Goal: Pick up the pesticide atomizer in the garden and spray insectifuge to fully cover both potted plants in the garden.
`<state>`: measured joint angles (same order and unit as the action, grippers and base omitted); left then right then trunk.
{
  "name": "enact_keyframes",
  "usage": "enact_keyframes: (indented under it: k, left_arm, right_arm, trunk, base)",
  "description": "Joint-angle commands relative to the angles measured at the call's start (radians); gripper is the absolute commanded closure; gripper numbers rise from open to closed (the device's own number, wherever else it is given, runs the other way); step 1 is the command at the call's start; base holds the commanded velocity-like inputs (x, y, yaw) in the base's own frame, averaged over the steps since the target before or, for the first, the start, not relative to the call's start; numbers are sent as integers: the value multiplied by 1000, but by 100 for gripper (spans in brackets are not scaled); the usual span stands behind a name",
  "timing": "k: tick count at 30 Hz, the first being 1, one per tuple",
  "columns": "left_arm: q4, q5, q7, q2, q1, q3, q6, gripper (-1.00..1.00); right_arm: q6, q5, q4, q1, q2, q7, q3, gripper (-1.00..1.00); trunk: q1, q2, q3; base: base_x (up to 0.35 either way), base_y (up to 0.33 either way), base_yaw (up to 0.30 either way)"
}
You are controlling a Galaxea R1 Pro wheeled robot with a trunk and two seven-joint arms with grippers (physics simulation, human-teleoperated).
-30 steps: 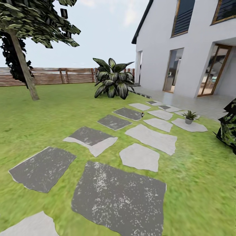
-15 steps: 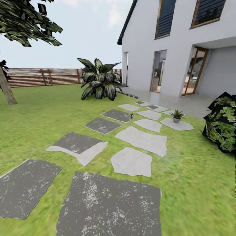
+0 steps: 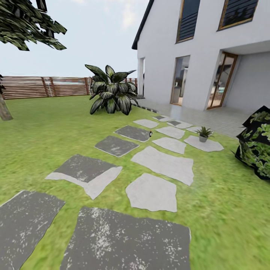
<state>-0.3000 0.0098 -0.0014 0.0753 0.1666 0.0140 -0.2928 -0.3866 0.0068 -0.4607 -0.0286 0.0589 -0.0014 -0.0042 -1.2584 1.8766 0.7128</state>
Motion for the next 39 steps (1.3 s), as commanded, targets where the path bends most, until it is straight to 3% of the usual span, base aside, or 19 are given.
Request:
enact_keyframes:
  k: [1, 39]
  left_arm:
    - [1, 1, 0, 0, 1, 1, -3, -100]
    - [1, 1, 0, 0, 1, 0, -3, -100]
  right_arm:
    - [-3, 1, 1, 0, 0, 0, 0, -100]
    - [-3, 0, 1, 0, 0, 0, -1, -100]
  trunk:
    - [0, 0, 1]
    - [0, 0, 1]
  base:
    - [335, 77, 0]
    - [335, 77, 0]
